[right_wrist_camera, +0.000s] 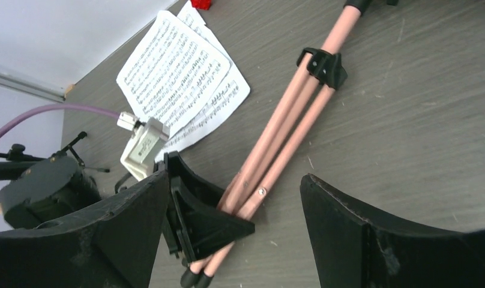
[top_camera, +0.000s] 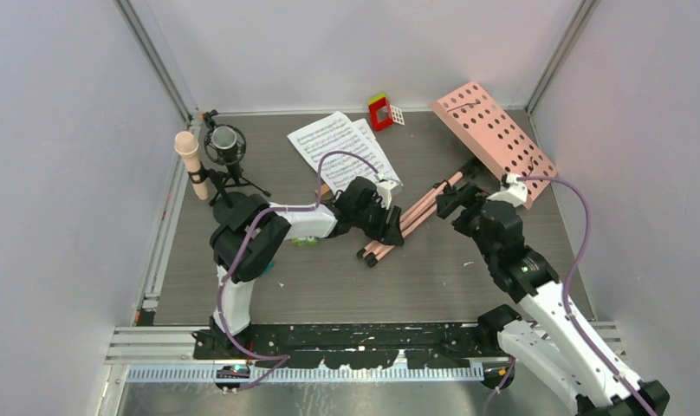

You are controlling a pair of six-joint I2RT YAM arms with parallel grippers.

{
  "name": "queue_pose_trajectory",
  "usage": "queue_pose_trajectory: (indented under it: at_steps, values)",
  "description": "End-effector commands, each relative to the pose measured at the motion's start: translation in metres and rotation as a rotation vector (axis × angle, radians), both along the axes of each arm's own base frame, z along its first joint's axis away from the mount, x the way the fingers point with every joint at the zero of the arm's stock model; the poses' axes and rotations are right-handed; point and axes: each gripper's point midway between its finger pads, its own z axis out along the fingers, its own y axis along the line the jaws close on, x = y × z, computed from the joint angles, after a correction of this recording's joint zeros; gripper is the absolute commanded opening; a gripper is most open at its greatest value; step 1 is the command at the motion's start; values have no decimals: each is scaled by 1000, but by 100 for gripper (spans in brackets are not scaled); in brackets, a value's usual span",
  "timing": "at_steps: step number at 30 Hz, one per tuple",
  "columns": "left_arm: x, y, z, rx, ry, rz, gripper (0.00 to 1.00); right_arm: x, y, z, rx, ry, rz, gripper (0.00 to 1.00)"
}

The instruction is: Pack up the instrument practice props

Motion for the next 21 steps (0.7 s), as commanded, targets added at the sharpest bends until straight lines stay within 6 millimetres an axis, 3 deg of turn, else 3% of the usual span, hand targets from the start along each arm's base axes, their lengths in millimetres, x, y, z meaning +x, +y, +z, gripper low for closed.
queue_pose_trajectory:
  at_steps: [1, 2, 4, 5, 14, 21]
  values:
    - [33, -3, 32, -39, -175, 52, 56, -33, -12, -11, 7, 64, -6, 84]
    - [33, -3, 35, -47, -183, 52, 73, -38, -14, -10, 16, 60, -8, 84]
    - [32, -4, 42, -64, -195, 47, 97, -45, -17, -6, 37, 44, -16, 83]
    - [31, -5, 47, -71, -200, 45, 99, -47, -19, -6, 43, 38, -20, 83]
    - [34, 0, 89, -91, -279, 74, 100, -58, -30, 1, 29, 44, -54, 83]
    - [49, 34, 117, -2, -364, 241, 100, -62, -37, 1, 17, 121, -105, 85]
